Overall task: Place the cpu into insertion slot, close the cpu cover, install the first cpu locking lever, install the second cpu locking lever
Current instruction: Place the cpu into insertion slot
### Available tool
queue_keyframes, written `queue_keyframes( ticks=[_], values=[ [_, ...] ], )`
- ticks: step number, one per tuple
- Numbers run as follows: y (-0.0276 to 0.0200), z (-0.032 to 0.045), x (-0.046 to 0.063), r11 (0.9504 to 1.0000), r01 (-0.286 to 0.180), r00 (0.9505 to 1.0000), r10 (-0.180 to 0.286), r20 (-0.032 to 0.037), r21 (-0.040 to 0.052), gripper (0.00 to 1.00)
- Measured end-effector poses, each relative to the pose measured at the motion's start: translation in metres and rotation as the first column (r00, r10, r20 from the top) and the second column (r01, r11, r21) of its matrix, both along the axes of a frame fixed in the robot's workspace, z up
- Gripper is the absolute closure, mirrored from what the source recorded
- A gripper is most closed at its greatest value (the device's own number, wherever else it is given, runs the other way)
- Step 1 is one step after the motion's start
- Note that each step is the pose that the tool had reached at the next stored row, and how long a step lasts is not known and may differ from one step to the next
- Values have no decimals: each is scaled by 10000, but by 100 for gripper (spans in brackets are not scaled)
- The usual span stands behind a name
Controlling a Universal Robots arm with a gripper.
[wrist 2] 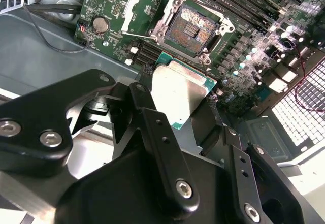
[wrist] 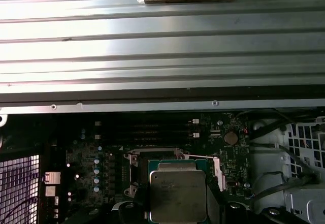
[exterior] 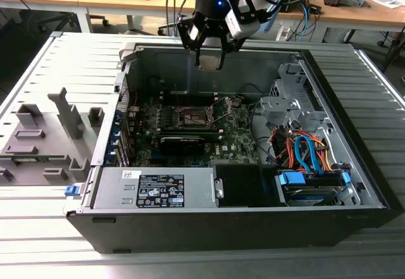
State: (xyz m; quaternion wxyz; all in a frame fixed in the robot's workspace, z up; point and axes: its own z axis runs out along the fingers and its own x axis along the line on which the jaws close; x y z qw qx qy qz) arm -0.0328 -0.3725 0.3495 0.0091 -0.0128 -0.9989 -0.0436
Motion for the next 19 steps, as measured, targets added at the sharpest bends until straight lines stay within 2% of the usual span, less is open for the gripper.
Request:
queue_keyframes(
  ticks=[4, 6, 19],
  values=[
    [0, -5, 0, 10000, 0, 10000, 0, 0, 1, 46],
    [-5, -55, 0, 10000, 0, 10000, 0, 1, 1, 46],
    [-5, -79, 0, 10000, 0, 10000, 0, 1, 1, 46]
  ],
)
